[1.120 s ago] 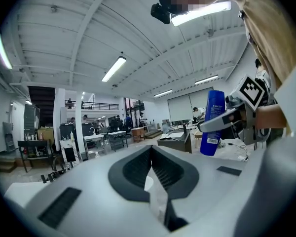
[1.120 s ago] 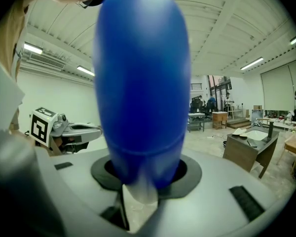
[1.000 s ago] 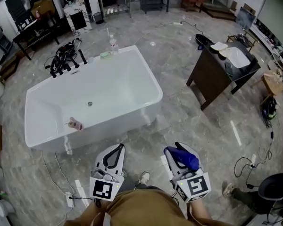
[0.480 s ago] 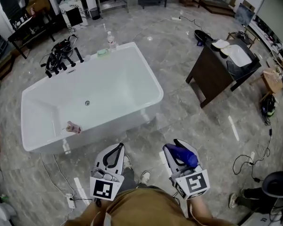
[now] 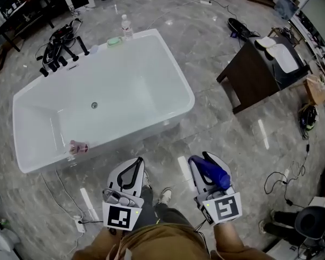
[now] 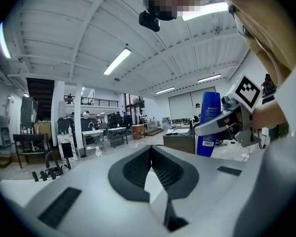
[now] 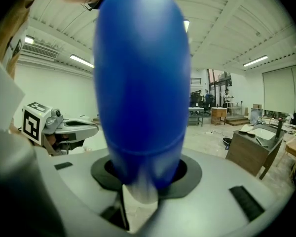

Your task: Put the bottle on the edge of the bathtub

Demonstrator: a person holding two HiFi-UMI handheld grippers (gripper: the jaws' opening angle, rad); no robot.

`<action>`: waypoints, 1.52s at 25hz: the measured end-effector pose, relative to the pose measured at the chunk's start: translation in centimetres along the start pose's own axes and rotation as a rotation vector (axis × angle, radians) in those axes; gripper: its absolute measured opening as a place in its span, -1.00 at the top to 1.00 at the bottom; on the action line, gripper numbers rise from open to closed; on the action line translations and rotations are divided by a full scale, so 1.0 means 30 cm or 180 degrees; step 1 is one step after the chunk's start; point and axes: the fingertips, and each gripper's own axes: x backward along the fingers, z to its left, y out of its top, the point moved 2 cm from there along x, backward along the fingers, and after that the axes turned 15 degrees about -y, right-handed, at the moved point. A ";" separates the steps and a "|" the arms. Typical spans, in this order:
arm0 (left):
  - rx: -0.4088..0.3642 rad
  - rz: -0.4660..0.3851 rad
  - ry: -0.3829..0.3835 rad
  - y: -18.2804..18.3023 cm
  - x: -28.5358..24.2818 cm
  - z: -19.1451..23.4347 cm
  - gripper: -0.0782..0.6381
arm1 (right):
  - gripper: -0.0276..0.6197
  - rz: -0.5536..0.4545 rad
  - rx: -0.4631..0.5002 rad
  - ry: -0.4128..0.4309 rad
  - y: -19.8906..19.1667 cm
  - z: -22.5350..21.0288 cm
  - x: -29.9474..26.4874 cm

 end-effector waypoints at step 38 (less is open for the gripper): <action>0.0711 0.0179 -0.0107 -0.935 -0.444 0.430 0.76 | 0.45 0.0393 -0.0080 -0.0273 -0.696 0.093 -1.100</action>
